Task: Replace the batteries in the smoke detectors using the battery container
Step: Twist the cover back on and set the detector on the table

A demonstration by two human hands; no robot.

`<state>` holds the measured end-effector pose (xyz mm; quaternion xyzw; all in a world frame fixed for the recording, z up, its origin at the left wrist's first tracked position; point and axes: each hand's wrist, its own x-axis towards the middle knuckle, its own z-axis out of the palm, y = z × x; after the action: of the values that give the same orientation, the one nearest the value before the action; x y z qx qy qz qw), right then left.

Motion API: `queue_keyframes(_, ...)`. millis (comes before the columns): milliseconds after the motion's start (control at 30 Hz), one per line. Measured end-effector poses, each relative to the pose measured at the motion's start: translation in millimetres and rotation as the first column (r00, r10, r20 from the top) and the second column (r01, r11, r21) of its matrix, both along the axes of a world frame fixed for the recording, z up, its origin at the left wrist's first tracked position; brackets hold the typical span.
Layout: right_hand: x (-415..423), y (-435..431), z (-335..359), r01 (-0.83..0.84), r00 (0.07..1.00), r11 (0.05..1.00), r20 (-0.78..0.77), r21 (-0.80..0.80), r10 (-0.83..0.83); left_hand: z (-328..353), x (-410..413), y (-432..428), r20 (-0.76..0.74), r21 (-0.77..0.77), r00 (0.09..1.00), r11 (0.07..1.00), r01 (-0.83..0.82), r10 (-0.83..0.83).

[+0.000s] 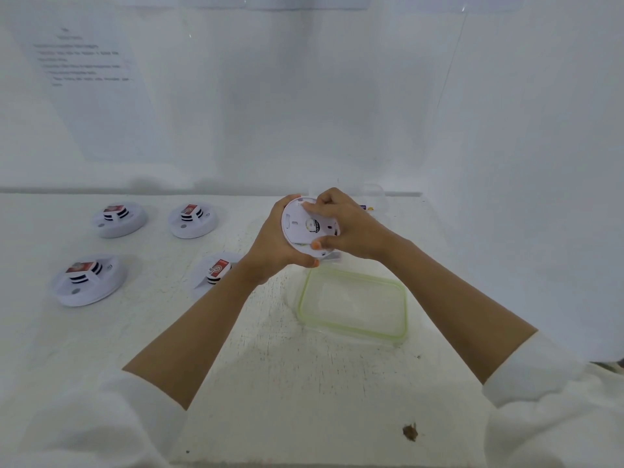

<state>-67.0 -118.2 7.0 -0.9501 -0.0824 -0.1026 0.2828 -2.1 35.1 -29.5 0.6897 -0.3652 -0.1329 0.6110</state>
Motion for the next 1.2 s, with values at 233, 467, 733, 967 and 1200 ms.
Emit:
queue_keyframes(233,-1.7,-4.5,12.4,0.007,1.0,0.991,-0.028,0.133,-0.003,12.3,12.6,0.7,0.153,0.153,0.988,0.988,-0.012,-0.011)
queue_keyframes(467,0.2,14.3,20.3,0.091,0.995,0.911,-0.077,0.402,-0.066,29.3,0.1,10.3,0.384,0.287,0.922,0.942,-0.172,0.051)
queue_keyframes(733,15.9,45.6,6.7,0.126,0.991,0.637,-0.12,0.76,-0.052,33.7,1.4,31.0,0.642,0.23,0.744,0.88,-0.416,0.183)
queue_keyframes(967,58.6,67.4,-5.3,0.244,0.961,0.195,-0.211,0.95,-0.177,38.5,46.4,63.7,0.111,0.181,0.986,0.973,-0.142,0.124)
queue_keyframes(1200,101.9,95.8,-19.0,0.232,0.942,-0.073,-0.243,0.97,-0.232,15.8,101.6,87.9,-0.548,0.037,0.837,0.999,0.038,-0.012)
